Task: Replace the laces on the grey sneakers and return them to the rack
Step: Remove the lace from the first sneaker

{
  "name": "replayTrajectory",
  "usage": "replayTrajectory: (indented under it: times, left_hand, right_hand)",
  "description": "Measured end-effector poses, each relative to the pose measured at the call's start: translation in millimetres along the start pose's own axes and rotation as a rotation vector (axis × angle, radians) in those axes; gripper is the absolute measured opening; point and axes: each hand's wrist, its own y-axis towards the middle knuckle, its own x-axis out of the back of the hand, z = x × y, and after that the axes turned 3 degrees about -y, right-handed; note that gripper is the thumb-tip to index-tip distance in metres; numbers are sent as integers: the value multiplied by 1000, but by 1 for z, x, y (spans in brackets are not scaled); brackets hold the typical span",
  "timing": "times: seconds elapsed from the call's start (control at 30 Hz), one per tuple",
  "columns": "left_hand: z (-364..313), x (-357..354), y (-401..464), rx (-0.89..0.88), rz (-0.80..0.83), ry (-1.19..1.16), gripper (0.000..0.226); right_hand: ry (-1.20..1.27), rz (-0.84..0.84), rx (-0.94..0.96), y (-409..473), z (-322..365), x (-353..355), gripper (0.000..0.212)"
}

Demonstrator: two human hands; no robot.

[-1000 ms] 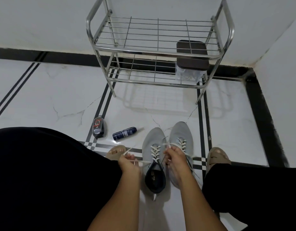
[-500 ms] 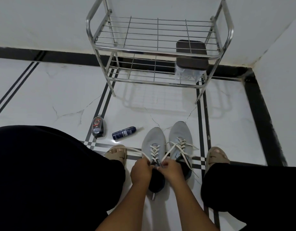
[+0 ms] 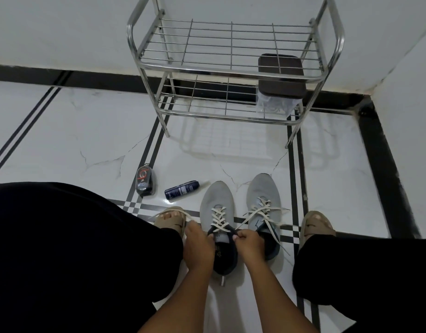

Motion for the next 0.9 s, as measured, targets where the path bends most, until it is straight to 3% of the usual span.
replayTrajectory:
  times: [0.07,0.13,0.2,0.3,0.4,0.53,0.57,0.63,0.7,0.8,0.9]
  left_hand:
    - [-2,-3,-1,-323,-95,166,25]
    - [-6,-12,4,-569,-63,262,21]
    - [-9,-16,8,-592,49,301,21]
    - [-2,-20,13,-539,89,344,20]
    - [-4,-22,14,-302,162,-5,9]
    - [-15,4,18,547,120,-1038,21]
    - [-16,9,21,600,131,-1039,24]
    - [-18,10,25,350,222,-564,32]
    - [-15,1,29,-63,125,8,40]
    - [-19,-7,21,-457,92,203,27]
    - [-15,-17,15,-491,155,255,26]
  right_hand:
    - [15,33,29,-1,1,0,13]
    - [10,45,49,-1,0,-1,13]
    - [8,47,58,-2,0,-2,12]
    - [12,60,86,-2,-1,-2,11]
    - [28,34,58,-1,-2,-3,11]
    - [128,-25,-36,1,-8,-3,15]
    - [137,-22,-45,1,-9,-3,16]
    - [147,-6,-44,2,-9,-4,15]
    - [137,7,-27,3,-8,-4,13]
    - [115,16,-10,2,-7,-2,11]
    - [113,22,-10,2,-8,-2,12]
